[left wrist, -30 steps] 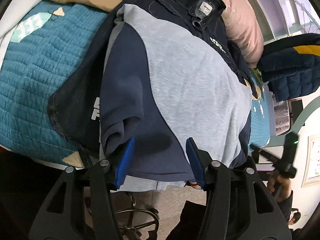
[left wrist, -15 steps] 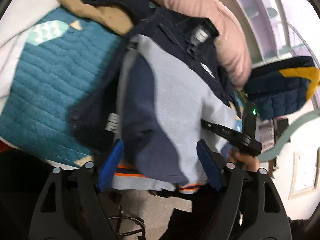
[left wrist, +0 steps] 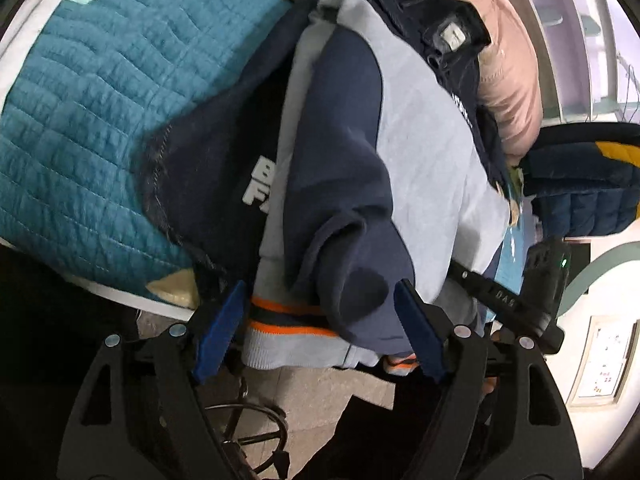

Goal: Fold large clothes
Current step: 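Lift the hem with both tools and fold it toward the collar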

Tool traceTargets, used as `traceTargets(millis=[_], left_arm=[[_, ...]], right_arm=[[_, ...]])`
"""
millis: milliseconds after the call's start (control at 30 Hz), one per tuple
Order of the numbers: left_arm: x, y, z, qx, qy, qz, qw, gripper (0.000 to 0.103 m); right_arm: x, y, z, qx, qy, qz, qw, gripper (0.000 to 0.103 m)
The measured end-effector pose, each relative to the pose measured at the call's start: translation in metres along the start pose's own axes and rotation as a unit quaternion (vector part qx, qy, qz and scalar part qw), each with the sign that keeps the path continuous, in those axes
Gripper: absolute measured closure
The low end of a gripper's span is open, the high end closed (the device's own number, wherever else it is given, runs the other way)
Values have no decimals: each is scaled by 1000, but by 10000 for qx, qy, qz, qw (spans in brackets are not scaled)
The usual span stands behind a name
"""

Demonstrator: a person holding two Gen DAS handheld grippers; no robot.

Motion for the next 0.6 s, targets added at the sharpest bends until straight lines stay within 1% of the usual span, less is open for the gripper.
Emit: traceTargets(millis=[67, 133, 200, 233, 267, 300, 367, 400, 467, 567, 600], left_arm=[[-1, 4, 2, 76, -11, -18, 10000, 29], [-1, 7, 2, 123, 0, -132, 9998, 34], [1, 6, 4, 185, 0, -366, 9992, 48], [-1, 5, 4, 154, 13, -411, 9990, 49], [-2, 5, 5, 136, 14, -392, 9991, 50], [-4, 5, 5, 116, 5, -361, 9993, 50], [-3, 4, 5, 104, -51, -370, 9992, 50], [-1, 1, 5, 64, -73, -394, 9992, 50], [6, -3, 4, -100, -144, -337, 9993, 50], [12, -9, 4, -256, -210, -225, 9992, 50], [10, -9, 3, -264, -183, -230, 9992, 54]], right_arm=[[-3, -1, 0, -50, 26, 23, 10000, 103], [-4, -2, 0, 22, 50, -48, 10000, 103], [-7, -3, 3, 94, 34, -93, 9999, 103], [-7, -4, 4, 125, 3, -110, 9999, 102], [-11, -7, 8, 125, -22, -159, 9998, 97], [-15, -9, 13, 93, -66, -226, 9997, 97], [-17, -16, 21, 38, -153, -347, 9993, 97], [-12, -17, 27, -25, -254, -288, 9993, 97], [3, -13, 36, -24, -371, -132, 9992, 103], [8, -9, 38, 51, -287, -235, 9993, 103], [9, -9, 37, 50, -293, -257, 9992, 103]])
Point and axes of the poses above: each gripper's, at about its wrist camera, not at the fingertips, and x roughly the way its jaws point, y to its right, z to its underside, the point moved 8 cm from there along x, roughly the way its jaws point, and after that the axes turned 3 degrees about -x, right-handed, at the moved point
